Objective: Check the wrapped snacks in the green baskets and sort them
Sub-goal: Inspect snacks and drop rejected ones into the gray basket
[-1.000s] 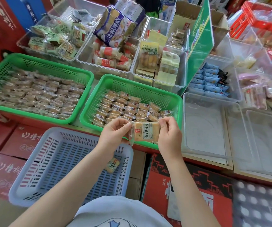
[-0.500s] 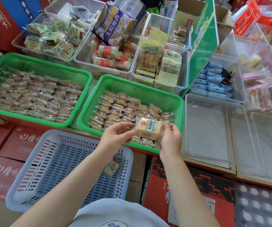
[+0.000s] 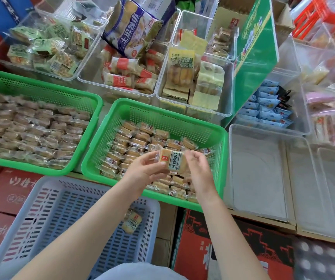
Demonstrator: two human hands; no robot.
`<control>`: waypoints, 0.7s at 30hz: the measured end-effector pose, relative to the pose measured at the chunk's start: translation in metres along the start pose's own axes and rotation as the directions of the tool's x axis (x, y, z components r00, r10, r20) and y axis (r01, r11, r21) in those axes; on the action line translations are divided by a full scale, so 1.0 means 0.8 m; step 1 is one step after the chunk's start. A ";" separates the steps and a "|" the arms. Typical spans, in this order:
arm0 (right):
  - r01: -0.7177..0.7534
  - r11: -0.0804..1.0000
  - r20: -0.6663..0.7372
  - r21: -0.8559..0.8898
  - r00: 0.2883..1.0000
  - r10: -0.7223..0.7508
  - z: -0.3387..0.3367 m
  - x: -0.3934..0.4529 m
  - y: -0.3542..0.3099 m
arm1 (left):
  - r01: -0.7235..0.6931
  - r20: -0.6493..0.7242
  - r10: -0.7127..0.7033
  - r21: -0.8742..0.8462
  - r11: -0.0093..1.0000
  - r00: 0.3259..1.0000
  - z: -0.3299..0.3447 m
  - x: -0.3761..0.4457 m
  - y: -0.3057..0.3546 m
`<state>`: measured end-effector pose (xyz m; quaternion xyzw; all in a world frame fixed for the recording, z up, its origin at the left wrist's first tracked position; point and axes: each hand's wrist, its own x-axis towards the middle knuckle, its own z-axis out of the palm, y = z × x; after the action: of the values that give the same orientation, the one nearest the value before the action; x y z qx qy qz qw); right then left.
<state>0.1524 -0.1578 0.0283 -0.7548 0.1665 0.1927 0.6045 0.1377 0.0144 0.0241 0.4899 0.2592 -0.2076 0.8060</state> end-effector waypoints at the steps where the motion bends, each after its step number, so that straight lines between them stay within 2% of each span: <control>1: -0.013 1.000 0.062 -0.026 0.998 0.014 -0.002 0.006 -0.004 | -0.005 0.001 0.005 0.032 0.999 1.000 -0.002 0.011 0.003; 3: 0.019 0.999 0.091 -0.040 0.996 -0.016 -0.004 0.021 -0.010 | -0.035 -0.026 0.042 0.224 0.974 0.999 -0.005 0.031 0.002; 4: 0.050 0.997 0.044 -0.054 0.998 -0.048 -0.004 0.032 -0.013 | -0.070 -0.054 0.101 0.416 0.907 0.993 -0.009 0.040 -0.001; 5: 0.084 0.993 -0.027 -0.085 0.996 -0.086 -0.004 0.044 -0.015 | -0.100 -0.066 0.184 0.638 0.763 0.981 -0.017 0.049 -0.007; 6: 0.113 0.986 -0.101 -0.125 0.987 -0.126 -0.005 0.059 -0.017 | -0.109 -0.044 0.260 0.830 0.547 0.965 -0.026 0.056 -0.014; 7: 0.138 0.977 -0.163 -0.163 0.973 -0.164 -0.006 0.073 -0.021 | -0.099 0.005 0.296 0.948 0.303 0.955 -0.036 0.062 -0.022; 8: 0.162 0.966 -0.205 -0.203 0.957 -0.203 -0.006 0.088 -0.026 | -0.079 0.050 0.292 0.993 0.086 0.955 -0.046 0.065 -0.029; 9: 0.186 0.950 -0.222 -0.250 0.944 -0.243 -0.005 0.103 -0.031 | -0.063 0.082 0.265 0.995 -0.080 0.961 -0.056 0.069 -0.036; 10: 0.206 0.929 -0.218 -0.306 0.935 -0.279 -0.003 0.117 -0.034 | -0.064 0.107 0.232 0.980 -0.186 0.967 -0.063 0.071 -0.041; 11: 0.224 0.902 -0.197 -0.369 0.930 -0.311 0.001 0.130 -0.036 | -0.073 0.125 0.209 0.969 -0.237 0.970 -0.068 0.071 -0.045; 13: 0.269 0.808 -0.116 -0.524 0.917 -0.381 0.013 0.152 -0.033 | -0.094 0.146 0.210 0.966 -0.241 0.967 -0.072 0.073 -0.049; 15: 0.321 0.641 0.013 -0.698 0.899 -0.437 0.024 0.168 -0.024 | -0.100 0.149 0.222 0.971 -0.219 0.964 -0.072 0.075 -0.049; 17: 0.344 0.494 0.115 -0.799 0.893 -0.436 0.033 0.181 -0.014 | -0.096 0.147 0.243 0.973 -0.209 0.959 -0.074 0.077 -0.050; 21: 0.291 0.372 0.153 -0.881 0.921 -0.359 0.038 0.195 0.002 | -0.087 0.141 0.259 0.974 -0.207 0.956 -0.076 0.079 -0.053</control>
<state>0.2851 -0.1312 -0.0557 -0.9809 -0.0921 0.1035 0.1366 0.1495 0.0453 -0.0674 0.9709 -0.0186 -0.1898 0.1451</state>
